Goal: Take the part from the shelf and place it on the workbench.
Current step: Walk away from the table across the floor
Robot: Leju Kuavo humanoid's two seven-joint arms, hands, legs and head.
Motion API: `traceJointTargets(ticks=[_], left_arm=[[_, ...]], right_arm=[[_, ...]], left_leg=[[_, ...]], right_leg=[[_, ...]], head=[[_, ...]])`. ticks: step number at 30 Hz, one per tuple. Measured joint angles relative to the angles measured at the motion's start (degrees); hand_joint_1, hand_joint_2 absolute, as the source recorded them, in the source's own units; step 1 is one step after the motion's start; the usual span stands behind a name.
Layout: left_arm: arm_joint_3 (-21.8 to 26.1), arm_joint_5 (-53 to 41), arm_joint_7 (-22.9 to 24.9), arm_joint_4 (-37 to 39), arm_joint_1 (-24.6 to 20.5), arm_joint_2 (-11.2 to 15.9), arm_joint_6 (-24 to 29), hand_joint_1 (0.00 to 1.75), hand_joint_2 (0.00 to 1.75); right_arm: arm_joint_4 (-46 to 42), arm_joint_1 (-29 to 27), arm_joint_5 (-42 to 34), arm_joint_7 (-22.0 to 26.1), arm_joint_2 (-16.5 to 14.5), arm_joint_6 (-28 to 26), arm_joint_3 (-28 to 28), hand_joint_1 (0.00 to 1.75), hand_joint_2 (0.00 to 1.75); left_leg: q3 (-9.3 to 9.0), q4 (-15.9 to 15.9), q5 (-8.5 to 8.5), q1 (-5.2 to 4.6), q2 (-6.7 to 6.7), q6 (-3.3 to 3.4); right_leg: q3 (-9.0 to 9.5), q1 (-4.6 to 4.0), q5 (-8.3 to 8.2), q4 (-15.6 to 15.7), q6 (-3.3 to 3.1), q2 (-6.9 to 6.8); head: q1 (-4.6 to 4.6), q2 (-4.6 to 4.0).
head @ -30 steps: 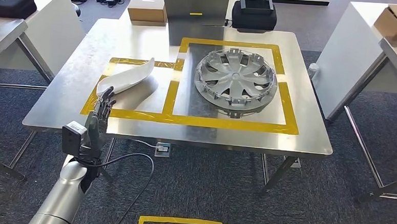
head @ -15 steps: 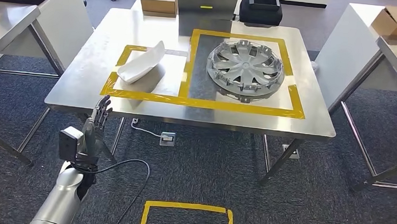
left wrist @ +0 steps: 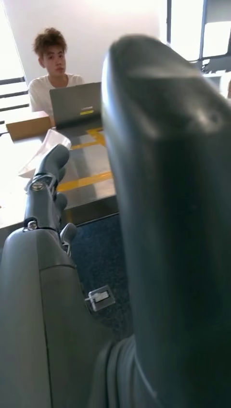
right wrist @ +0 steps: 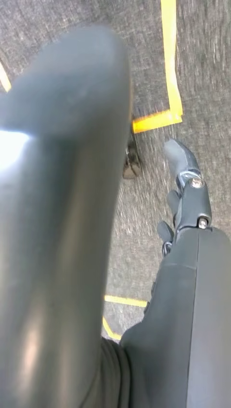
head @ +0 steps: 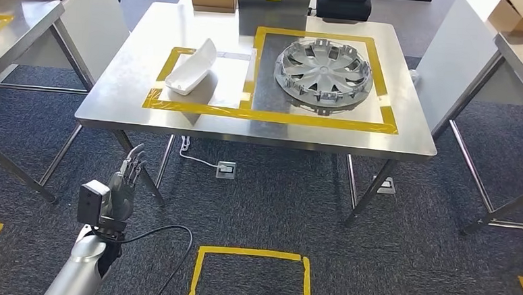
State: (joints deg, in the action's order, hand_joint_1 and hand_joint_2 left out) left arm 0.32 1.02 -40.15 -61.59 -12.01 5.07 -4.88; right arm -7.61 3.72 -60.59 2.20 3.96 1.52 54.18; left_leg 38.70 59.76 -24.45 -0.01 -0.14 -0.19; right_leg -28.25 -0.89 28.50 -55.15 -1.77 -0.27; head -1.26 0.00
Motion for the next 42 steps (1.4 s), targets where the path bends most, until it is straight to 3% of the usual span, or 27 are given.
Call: traceJointTargets(ticks=[2,3,4,5,7,8,9,11,13,14,15,17,19,21,23,25,27,29,30,31,33,34,35,37,38,40,42], left_arm=[[0.0,0.4,0.0,0.6,0.1,0.4,0.5,0.00,0.00],[-0.1,1.1,0.0,1.0,0.1,0.6,1.0,0.00,0.00],[-0.2,1.7,0.0,1.5,0.2,0.8,1.5,0.00,0.00],[-0.4,2.2,0.0,2.0,0.4,1.0,2.0,0.00,0.00],[-0.5,1.8,0.0,3.1,0.6,1.3,2.3,0.00,0.00],[-0.5,1.3,0.0,3.7,0.6,1.3,2.3,0.00,0.00],[-0.4,0.8,0.0,4.4,0.7,1.3,2.3,0.00,0.00],[-0.4,0.0,0.0,5.8,1.0,1.1,2.5,0.00,0.00],[-0.4,-0.6,0.0,7.4,1.4,0.9,3.0,0.00,0.00],[-0.4,-0.9,0.0,8.2,1.5,0.7,3.3,0.00,0.00],[-0.4,-1.1,0.0,9.1,1.5,0.6,3.7,0.00,0.00],[-0.4,-1.4,0.0,10.9,1.7,0.5,4.7,0.00,0.00],[-0.4,-2.1,0.0,13.3,1.9,0.4,5.8,0.00,0.00],[-0.3,-2.8,0.0,16.1,2.3,0.4,7.2,0.00,0.00],[-0.2,-3.3,0.0,18.7,2.6,0.3,8.2,0.00,0.00],[-0.2,-4.0,0.0,21.4,2.7,0.2,9.1,0.00,0.00],[-0.2,-4.9,0.0,25.0,2.4,0.1,9.7,0.00,0.00],[-0.2,-5.6,0.4,29.5,2.1,0.2,9.8,0.00,0.00],[-0.2,-6.0,1.1,31.8,2.0,0.2,9.7,0.00,0.00],[-0.2,-6.3,2.2,34.0,1.9,0.2,9.7,0.00,0.00],[-0.2,-6.9,5.0,38.0,2.0,0.2,9.6,0.00,0.00],[-0.2,-7.2,6.7,39.7,2.2,0.2,9.6,0.00,0.00],[-0.2,-7.5,8.3,41.1,2.5,0.2,9.6,0.00,0.00],[-0.2,-8.1,11.4,43.3,3.0,0.1,9.4,0.00,0.00],[-0.2,-8.3,12.5,44.1,3.3,0.0,9.3,0.00,0.00],[-0.2,-8.5,13.6,45.1,3.6,-0.2,9.2,0.00,0.00],[-0.2,-8.7,13.9,45.9,3.7,-0.5,9.1,0.00,0.00]], right_arm=[[0.0,-0.1,0.6,0.0,0.0,0.0,0.0,0.00,0.00],[0.0,-0.1,1.6,-0.1,0.0,0.0,-0.2,0.00,0.00],[0.0,-0.1,2.8,-0.2,0.0,0.0,-0.5,0.00,0.00],[0.0,-0.2,4.0,-0.3,0.0,0.0,-0.9,0.00,0.00],[0.0,-0.2,5.3,-0.3,0.0,0.0,-1.7,0.00,0.00],[0.0,-0.3,5.5,-0.3,0.1,0.0,-2.0,0.00,0.00],[0.0,-0.3,5.5,-0.3,0.2,0.0,-2.2,0.00,0.00],[0.0,-0.3,5.5,-0.3,0.3,0.0,-2.7,0.00,0.00],[0.0,-0.5,5.5,-0.3,0.2,0.0,-3.1,0.00,0.00],[0.0,-0.6,5.5,-0.3,0.2,0.0,-3.2,0.00,0.00],[0.0,-0.7,5.5,-0.2,0.2,0.0,-3.3,0.00,0.00],[0.0,-0.7,5.5,-0.2,0.1,0.0,-3.5,0.00,0.00],[0.0,-0.7,5.4,-0.2,0.1,0.0,-3.7,0.00,0.00],[0.0,-0.7,5.3,-0.2,0.0,0.0,-4.0,0.00,0.00],[0.0,-0.6,5.1,-0.2,0.0,0.0,-4.2,0.00,0.00],[0.0,-0.3,5.0,-0.3,0.0,0.0,-4.3,0.00,0.00],[0.0,-0.2,4.9,-0.3,0.0,0.0,-4.4,0.00,0.00],[0.0,-0.2,4.7,-0.3,-0.2,0.0,-4.4,0.00,0.00],[0.0,-0.2,4.5,-0.3,-0.3,-0.1,-4.4,0.00,0.00],[0.0,-0.2,4.4,-0.3,-0.4,-0.1,-4.4,0.00,0.00],[0.0,-0.2,4.1,-0.2,-0.5,-0.2,-4.4,0.00,0.00],[0.0,-0.3,4.0,-0.1,-0.6,-0.2,-4.4,0.00,0.00],[0.0,-0.3,4.0,0.0,-0.6,-0.2,-4.4,0.00,0.00],[0.0,-0.4,4.0,0.1,-0.7,-0.2,-4.4,0.00,0.00],[0.0,-0.4,4.0,0.2,-0.7,-0.2,-4.4,0.00,0.00],[0.0,-0.3,4.0,0.3,-0.7,-0.2,-4.4,0.00,0.00],[0.0,-0.3,4.0,0.5,-0.7,-0.2,-4.5,0.00,0.00]], left_leg=[[1.56,6.1,-5.65,0.38,-0.01,-0.73],[2.16,9.6,-7.51,0.63,-0.01,-1.14],[2.29,12.2,-8.05,0.86,0.00,-1.54],[1.64,13.2,-7.27,1.12,0.00,-1.95],[-2.35,9.4,-4.38,1.75,0.04,-2.85],[-5.08,5.8,-4.06,1.90,0.00,-3.33],[-7.21,2.6,-4.39,1.96,-0.05,-3.29],[-8.80,-0.5,-5.67,1.75,-0.17,-2.43],[-8.08,-0.5,-5.22,1.65,-0.10,-0.93],[-7.59,-0.4,-4.77,1.59,-0.03,-0.19],[-7.03,-0.5,-4.25,1.55,0.05,0.46],[-5.60,-0.5,-3.06,1.33,0.18,1.38],[-4.01,-0.5,-1.79,0.98,0.23,1.71],[-2.47,-0.5,-0.53,0.61,0.24,1.77],[-1.24,-0.5,0.66,0.37,0.25,1.67],[-0.62,-0.6,1.82,0.31,0.30,1.27],[-0.56,-1.1,3.14,0.48,0.35,0.59],[-0.33,-1.5,3.54,0.53,0.28,-0.09],[-0.03,-0.9,2.29,0.52,0.22,-0.40],[0.46,0.8,-0.25,0.55,0.17,-0.70],[1.56,7.6,-6.68,0.73,0.13,-1.32],[1.89,11.3,-8.51,0.79,0.14,-1.62],[1.74,14.0,-8.61,0.85,0.14,-1.85],[-0.82,14.4,-5.32,1.03,0.15,-2.15],[-3.50,11.7,-4.19,1.17,0.14,-2.27],[-9.66,3.3,-5.74,1.12,0.06,-2.00],[-12.42,-1.5,-8.06,0.80,0.01,-0.96]], right_leg=[[-1.39,0.29,-1.28,0.1,-0.08,-0.11],[-2.19,0.43,-1.84,-0.1,0.08,-0.13],[-3.05,0.62,-2.35,-0.3,0.30,-0.15],[-3.98,0.89,-2.81,-0.6,0.60,-0.17],[-5.85,1.52,-3.51,-1.6,1.36,-0.25],[-6.69,1.68,-3.76,-2.2,1.81,-0.30],[-7.30,1.71,-4.01,-2.7,2.22,-0.33],[-7.96,1.51,-4.68,-3.1,2.97,-0.28],[-8.27,1.63,-5.31,-3.2,3.67,-0.21],[-8.62,1.78,-4.59,-3.7,3.99,-0.19],[-9.19,1.87,-2.79,-5.1,4.23,-0.16],[-10.96,1.85,2.98,-11.2,4.42,-0.11],[-12.00,1.72,6.67,-17.8,4.29,-0.08],[-9.99,1.43,5.47,-18.8,3.68,-0.04],[-4.42,0.75,3.05,-12.5,2.40,0.09],[0.96,0.05,3.34,-4.7,1.42,0.22],[2.50,-0.33,3.77,-1.4,1.16,0.27],[1.61,-0.09,2.32,-1.0,0.79,0.18],[0.97,0.13,1.49,-0.8,0.46,0.10],[0.16,0.35,0.65,-0.6,0.19,0.03],[-1.72,0.39,-0.88,-0.7,-0.06,-0.01],[-2.77,0.39,-1.69,-0.8,0.02,-0.05],[-3.85,0.41,-2.48,-0.9,0.12,-0.12],[-6.02,0.56,-3.86,-1.4,0.50,-0.26],[-7.04,0.64,-4.43,-1.9,0.79,-0.29],[-8.60,0.63,-5.37,-2.8,1.47,-0.38],[-9.09,0.53,-6.32,-3.2,2.09,-0.48]], head=[[0.16,0.00],[0.19,0.00],[0.20,0.00],[0.22,0.00],[0.31,0.00],[0.51,0.00],[0.70,0.00],[0.89,0.00],[0.70,0.00],[0.60,0.00],[0.47,0.00],[0.13,0.00],[-0.03,0.00],[-0.09,0.00],[-0.14,0.00],[-0.14,0.00],[-0.33,0.00],[-0.57,0.00],[-0.53,0.00],[-0.43,0.00],[-0.12,0.00],[-0.03,0.00],[0.02,0.00],[0.07,0.00],[0.11,0.00],[0.36,0.00],[0.39,0.00]])
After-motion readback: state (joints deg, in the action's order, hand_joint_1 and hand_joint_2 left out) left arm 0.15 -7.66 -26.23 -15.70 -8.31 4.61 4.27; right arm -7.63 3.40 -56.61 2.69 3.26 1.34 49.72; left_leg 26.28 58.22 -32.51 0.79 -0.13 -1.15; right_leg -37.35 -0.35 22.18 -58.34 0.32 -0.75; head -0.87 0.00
